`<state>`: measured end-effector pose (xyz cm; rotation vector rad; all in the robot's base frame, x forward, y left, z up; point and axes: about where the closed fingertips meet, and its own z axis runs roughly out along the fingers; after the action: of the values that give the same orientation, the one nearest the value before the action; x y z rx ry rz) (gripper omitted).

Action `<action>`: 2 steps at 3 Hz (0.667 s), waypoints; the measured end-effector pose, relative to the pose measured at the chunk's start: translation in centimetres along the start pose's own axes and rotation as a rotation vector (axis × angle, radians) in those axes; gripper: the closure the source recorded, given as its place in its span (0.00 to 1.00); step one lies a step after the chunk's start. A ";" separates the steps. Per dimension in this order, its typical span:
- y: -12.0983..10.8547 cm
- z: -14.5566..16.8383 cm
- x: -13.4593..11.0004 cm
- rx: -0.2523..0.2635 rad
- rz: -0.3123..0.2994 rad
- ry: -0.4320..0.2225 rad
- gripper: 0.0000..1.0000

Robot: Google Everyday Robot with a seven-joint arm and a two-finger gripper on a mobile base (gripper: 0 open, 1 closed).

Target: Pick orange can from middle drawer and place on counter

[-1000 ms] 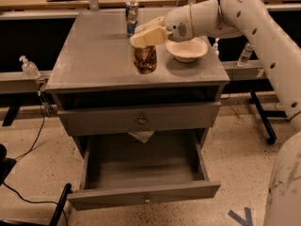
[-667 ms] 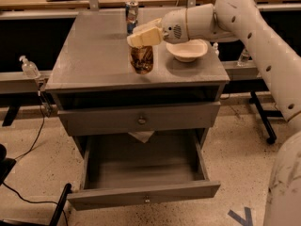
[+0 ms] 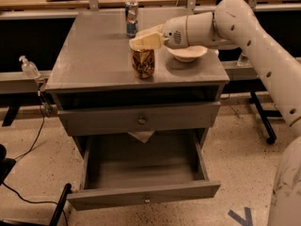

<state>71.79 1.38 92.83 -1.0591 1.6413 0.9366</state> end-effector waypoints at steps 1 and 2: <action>-0.3 -0.4 0.4 0.014 0.003 -0.007 0.55; -0.2 -0.2 0.5 0.009 0.003 -0.006 0.33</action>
Offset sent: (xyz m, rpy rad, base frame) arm 0.0008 -0.0056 -0.0031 0.0043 -0.0026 -0.0136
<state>71.84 1.05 92.41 -1.0467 1.6409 0.9325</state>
